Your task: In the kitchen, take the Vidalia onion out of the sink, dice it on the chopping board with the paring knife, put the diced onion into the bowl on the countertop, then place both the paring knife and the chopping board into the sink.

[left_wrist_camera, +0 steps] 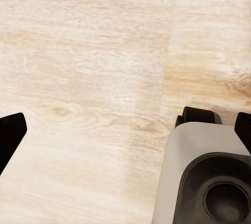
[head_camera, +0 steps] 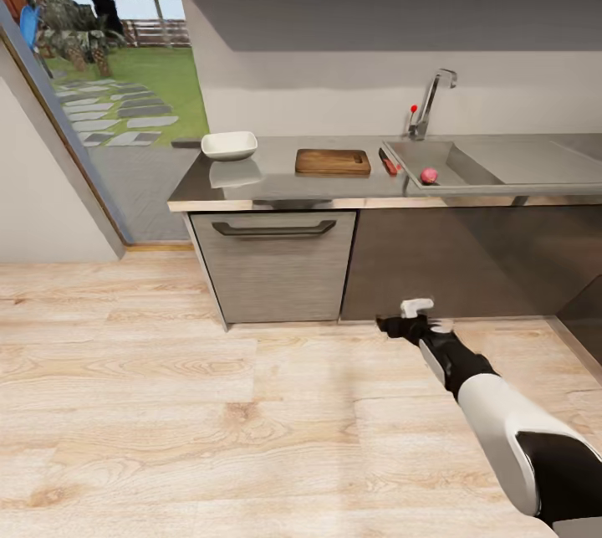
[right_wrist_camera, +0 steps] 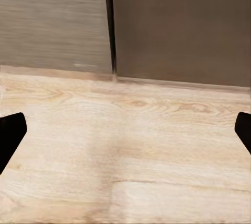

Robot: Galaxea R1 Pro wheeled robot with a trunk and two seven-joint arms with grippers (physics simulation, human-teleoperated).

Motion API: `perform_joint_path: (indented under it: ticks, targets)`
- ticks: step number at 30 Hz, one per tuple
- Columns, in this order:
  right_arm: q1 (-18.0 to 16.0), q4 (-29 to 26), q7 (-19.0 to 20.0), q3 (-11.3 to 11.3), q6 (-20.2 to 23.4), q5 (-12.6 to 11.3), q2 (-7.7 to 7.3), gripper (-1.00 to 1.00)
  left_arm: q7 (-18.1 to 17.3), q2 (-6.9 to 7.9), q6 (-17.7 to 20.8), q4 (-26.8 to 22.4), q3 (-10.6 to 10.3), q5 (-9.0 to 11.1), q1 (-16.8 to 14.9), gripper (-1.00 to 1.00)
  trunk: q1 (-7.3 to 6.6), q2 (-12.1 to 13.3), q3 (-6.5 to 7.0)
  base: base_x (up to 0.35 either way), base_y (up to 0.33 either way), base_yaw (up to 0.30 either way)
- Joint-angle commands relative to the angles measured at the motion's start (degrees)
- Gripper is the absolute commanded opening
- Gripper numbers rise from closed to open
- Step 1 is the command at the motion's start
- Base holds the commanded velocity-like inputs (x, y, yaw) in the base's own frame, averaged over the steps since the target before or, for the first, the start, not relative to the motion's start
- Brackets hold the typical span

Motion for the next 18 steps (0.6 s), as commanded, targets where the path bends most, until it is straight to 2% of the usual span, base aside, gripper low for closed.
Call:
perform_joint_path:
  ticks: [1,3,6,14,18]
  targets:
    - [0.0,2.3,0.3,-0.3,-1.8,0.6,0.01,1.0,0.1,-0.01,-0.2,0.0,0.0,0.1,0.0,1.0,0.0,0.0,-0.04,0.0,0.0,0.0]
    - [0.0,12.7,0.3,-0.2,-11.6,0.6,-0.04,1.0,0.1,-0.01,-0.2,0.1,0.0,0.1,0.0,1.0,0.0,0.0,-0.04,0.0,0.0,0.0]
    - [0.6,17.8,0.3,-0.2,-18.4,0.6,-0.14,1.0,0.1,-0.01,-0.2,0.1,0.0,0.1,0.0,1.0,0.0,0.0,-0.04,0.0,0.0,0.0]
    - [9.4,19.6,0.3,0.0,-26.7,0.6,0.05,1.0,0.0,-0.01,-0.2,0.1,0.0,0.1,0.0,1.0,0.0,0.0,-0.04,0.0,0.0,0.0]
    - [16.7,19.7,0.0,0.2,-34.1,1.0,0.85,1.0,0.0,-0.01,-0.2,0.1,0.0,0.1,0.0,1.0,0.0,0.0,-0.04,0.0,0.0,0.0]
